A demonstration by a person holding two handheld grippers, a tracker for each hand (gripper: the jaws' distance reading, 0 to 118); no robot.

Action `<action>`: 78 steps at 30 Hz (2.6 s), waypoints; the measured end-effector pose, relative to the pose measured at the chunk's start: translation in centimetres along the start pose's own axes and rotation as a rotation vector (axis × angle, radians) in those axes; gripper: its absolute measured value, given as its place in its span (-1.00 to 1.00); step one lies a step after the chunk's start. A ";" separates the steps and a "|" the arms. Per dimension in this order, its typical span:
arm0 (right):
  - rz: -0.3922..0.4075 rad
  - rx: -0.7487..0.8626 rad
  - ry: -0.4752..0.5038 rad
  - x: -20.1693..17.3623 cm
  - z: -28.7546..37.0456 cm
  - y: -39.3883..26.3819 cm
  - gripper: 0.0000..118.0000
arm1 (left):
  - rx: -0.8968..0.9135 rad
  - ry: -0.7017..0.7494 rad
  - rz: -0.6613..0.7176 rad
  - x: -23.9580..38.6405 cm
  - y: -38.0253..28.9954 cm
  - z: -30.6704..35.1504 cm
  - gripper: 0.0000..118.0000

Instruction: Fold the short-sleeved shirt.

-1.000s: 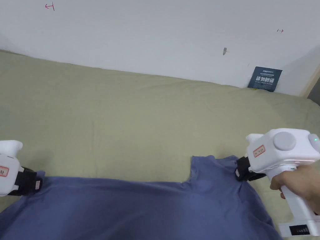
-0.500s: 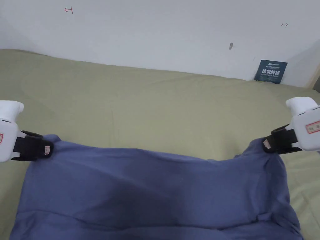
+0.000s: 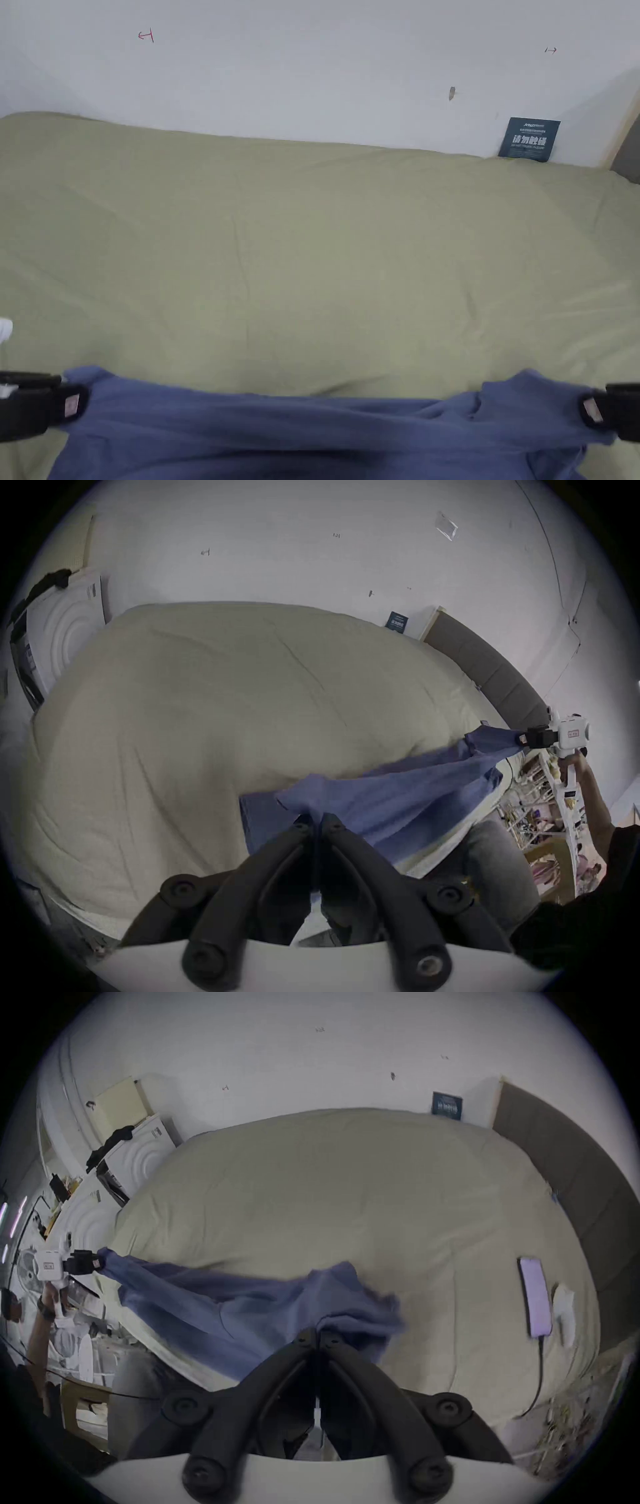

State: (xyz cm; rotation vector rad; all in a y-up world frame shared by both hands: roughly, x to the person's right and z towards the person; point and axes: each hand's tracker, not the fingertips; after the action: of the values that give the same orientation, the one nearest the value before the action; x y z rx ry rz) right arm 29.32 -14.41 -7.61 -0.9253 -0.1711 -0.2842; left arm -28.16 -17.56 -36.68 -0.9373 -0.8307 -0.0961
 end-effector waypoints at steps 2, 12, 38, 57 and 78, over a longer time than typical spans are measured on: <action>-0.048 -0.006 0.001 0.7 -0.3 -2.2 -0.98 | -0.025 -0.007 0.010 -0.1 -1.9 -0.5 -0.97; -0.194 -0.070 -0.059 3.2 -2.1 -7.4 -0.98 | -0.067 -0.027 0.128 -2.6 -6.9 -3.8 -0.91; -0.059 0.303 -0.218 -16.1 -0.1 -4.3 0.16 | 0.261 0.308 0.035 23.8 -0.8 -2.7 0.15; 0.035 0.328 -0.243 -22.5 -4.1 -12.2 -0.98 | 0.171 0.349 0.011 29.5 -10.4 -7.7 -1.00; -0.045 0.503 -0.213 -15.1 2.8 -4.1 -0.98 | 0.075 -0.275 0.452 -3.9 -3.3 1.8 -0.52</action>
State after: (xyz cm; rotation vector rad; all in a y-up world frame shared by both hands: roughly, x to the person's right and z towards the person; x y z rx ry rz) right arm 13.60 -11.94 -6.80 -0.4508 -0.4384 -0.1705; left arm -33.27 -19.33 -36.47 -1.0603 -0.8479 0.4614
